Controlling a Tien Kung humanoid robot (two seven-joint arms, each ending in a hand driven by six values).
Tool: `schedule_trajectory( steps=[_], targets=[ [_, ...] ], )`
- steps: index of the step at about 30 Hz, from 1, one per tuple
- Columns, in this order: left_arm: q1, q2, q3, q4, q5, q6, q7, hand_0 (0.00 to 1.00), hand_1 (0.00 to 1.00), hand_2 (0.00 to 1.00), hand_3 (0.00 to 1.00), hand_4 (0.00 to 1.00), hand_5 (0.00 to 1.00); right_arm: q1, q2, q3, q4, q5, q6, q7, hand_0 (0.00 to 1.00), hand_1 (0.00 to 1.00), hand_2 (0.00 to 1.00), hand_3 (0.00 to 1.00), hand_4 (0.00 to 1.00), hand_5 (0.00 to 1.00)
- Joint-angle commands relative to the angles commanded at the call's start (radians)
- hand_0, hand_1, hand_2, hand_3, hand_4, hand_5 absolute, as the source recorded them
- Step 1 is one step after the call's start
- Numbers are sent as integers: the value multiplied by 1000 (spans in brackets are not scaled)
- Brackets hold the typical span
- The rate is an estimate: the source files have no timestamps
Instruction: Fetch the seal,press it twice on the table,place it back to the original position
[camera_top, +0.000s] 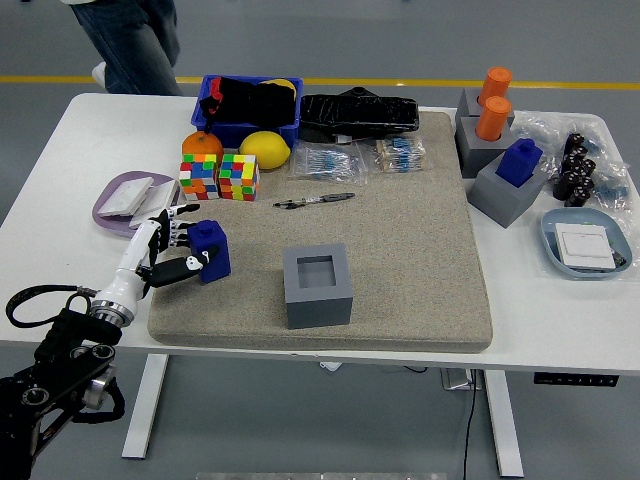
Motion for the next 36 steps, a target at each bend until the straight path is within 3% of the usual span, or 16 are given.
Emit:
schedule_trajectory(
  steps=[21, 27, 36],
  targets=[
    [49, 26, -7, -50, 31, -12, 15, 552, 496, 410, 799, 681, 2, 4, -1, -13, 6, 9, 2, -1, 789, 686, 662, 615, 803, 455],
    [61, 25, -7, -43, 26, -15, 15, 552, 497, 416, 799, 682, 2, 4, -2, -17, 6, 8, 1, 0, 790, 685, 661, 615, 803, 455],
    [57, 25, -13, -83, 39, -10, 18, 552, 502, 419, 799, 685, 2, 4, -4, -22, 6, 11, 2, 0, 791, 685, 661, 616, 804, 456]
  ],
)
